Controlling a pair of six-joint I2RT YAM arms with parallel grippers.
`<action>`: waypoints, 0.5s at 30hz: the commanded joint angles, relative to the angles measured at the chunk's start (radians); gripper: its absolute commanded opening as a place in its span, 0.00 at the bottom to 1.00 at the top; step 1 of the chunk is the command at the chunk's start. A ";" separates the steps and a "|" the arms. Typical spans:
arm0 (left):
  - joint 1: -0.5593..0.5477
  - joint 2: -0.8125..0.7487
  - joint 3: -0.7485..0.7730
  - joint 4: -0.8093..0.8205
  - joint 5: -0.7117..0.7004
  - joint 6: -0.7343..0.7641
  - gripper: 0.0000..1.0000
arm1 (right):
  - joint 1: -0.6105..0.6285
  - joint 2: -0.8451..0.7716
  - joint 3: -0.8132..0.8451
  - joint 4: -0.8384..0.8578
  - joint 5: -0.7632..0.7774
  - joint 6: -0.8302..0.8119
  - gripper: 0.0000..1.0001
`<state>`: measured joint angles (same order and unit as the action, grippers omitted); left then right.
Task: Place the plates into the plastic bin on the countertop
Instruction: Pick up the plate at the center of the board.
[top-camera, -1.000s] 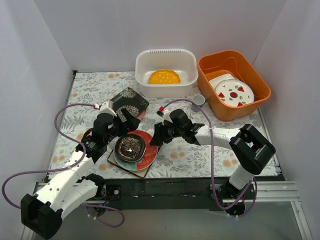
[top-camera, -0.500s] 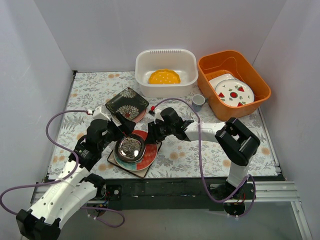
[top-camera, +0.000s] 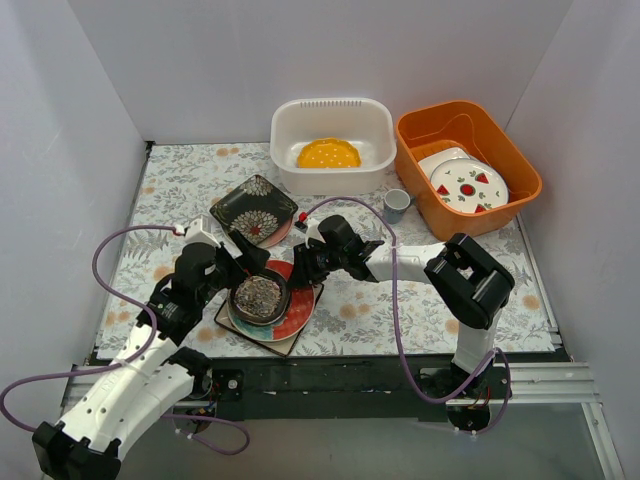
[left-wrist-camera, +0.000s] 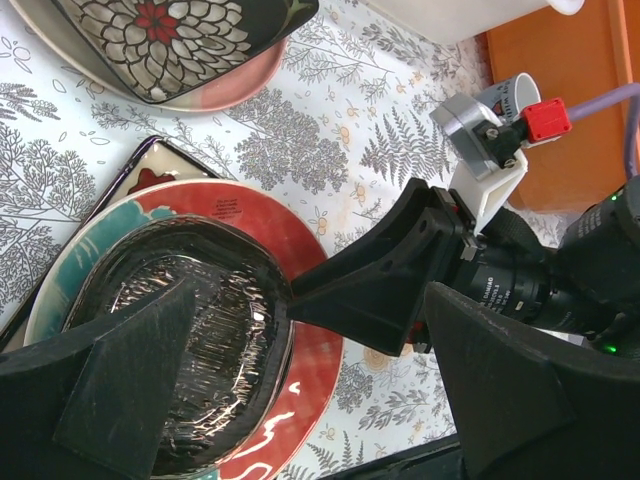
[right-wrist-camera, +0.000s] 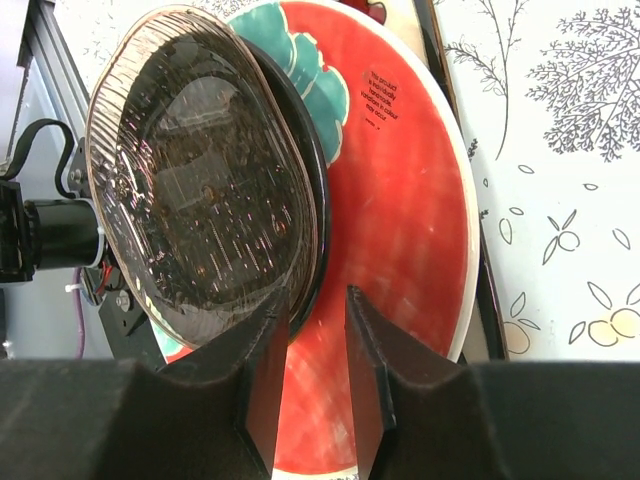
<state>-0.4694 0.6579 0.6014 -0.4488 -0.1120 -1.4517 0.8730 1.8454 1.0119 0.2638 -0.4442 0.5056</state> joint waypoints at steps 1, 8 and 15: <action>0.000 0.005 -0.017 0.002 0.000 -0.001 0.98 | 0.006 -0.014 0.034 0.037 -0.001 0.011 0.38; 0.000 0.039 -0.034 0.039 0.017 0.004 0.98 | 0.006 0.009 0.051 0.026 -0.007 0.020 0.41; 0.000 0.080 -0.022 0.065 0.026 0.028 0.98 | 0.012 0.035 0.074 0.000 0.019 0.016 0.34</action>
<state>-0.4694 0.7227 0.5690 -0.4141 -0.0948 -1.4498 0.8772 1.8576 1.0298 0.2623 -0.4381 0.5220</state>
